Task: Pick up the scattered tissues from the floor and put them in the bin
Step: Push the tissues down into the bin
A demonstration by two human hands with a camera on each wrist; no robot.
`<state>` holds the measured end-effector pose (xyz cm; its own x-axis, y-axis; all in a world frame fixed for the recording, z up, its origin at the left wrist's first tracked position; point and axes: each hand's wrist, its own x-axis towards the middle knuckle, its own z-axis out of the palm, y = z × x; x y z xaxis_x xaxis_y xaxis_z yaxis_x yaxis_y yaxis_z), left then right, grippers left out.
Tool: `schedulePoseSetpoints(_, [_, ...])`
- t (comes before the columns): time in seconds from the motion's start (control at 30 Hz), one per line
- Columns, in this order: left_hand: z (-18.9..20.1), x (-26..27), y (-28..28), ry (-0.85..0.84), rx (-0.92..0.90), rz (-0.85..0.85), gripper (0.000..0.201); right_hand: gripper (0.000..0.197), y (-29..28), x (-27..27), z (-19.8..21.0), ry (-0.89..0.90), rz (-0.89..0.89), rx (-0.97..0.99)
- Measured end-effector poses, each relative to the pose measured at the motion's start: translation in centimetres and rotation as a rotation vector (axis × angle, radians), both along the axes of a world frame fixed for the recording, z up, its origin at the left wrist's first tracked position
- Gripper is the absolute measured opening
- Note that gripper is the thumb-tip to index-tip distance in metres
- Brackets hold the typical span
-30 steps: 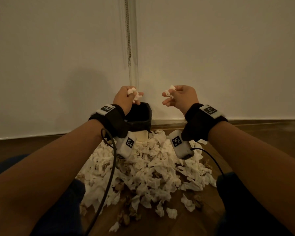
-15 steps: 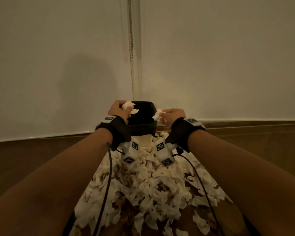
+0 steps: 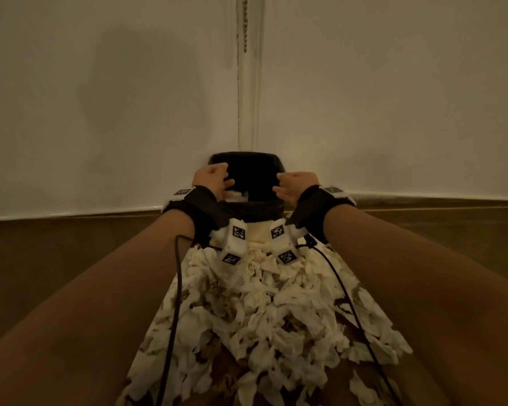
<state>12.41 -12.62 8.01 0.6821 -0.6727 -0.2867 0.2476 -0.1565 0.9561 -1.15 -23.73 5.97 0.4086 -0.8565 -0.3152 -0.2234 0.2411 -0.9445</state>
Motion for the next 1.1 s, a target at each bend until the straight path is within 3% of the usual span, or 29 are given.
schedulePoseSetpoints(0.07, [-0.2, -0.4, 0.5, -0.01, 0.047, -0.056, 0.03, 0.015, 0.2, -1.1, -1.1, -0.02, -0.046, 0.042])
schedulePoseSetpoints(0.23, [-2.2, -3.5, 2.3, -0.119, 0.144, -0.173, 0.042, 0.022, 2.6, -5.5, -3.2, 0.061, -0.103, 0.084])
schedulePoseSetpoints(0.4, [-5.5, -8.3, 5.0, -0.31, 0.246, -0.399, 0.032, 0.024, 5.5, -11.8, -5.6, 0.193, -0.136, 0.127])
schedulePoseSetpoints(0.6, [-9.1, -14.6, 8.0, -0.208, 0.463, -0.715, 0.022, 0.014, 8.8, -18.7, -8.2, 0.251, -0.248, 0.196])
schedulePoseSetpoints(0.7, [-10.2, -17.3, 8.8, -0.264, 0.474, -0.794, 0.017, 0.015, 9.8, -21.7, -9.8, 0.303, -0.293, 0.254])
schedulePoseSetpoints(0.8, [-11.4, -20.0, 9.6, -0.385, 0.476, -0.901, 0.013, 0.019, 10.9, -24.6, -11.5, 0.436, -0.298, 0.261])
schedulePoseSetpoints(0.9, [-13.1, -22.1, 10.1, -0.577, 0.488, -1.024, 0.017, 0.019, 12.4, -27.2, -12.6, 0.666, -0.182, 0.189])
schedulePoseSetpoints(1.03, [-14.8, -24.7, 10.4, -0.716, 0.513, -1.129, 0.02, 0.043, 14.7, -29.4, -14.7, 0.979, -0.014, 0.166])
schedulePoseSetpoints(1.1, [-15.7, -25.8, 10.4, -0.784, 0.522, -1.202, 0.02, 0.057, 15.7, -29.6, -15.8, 1.038, 0.043, 0.186])
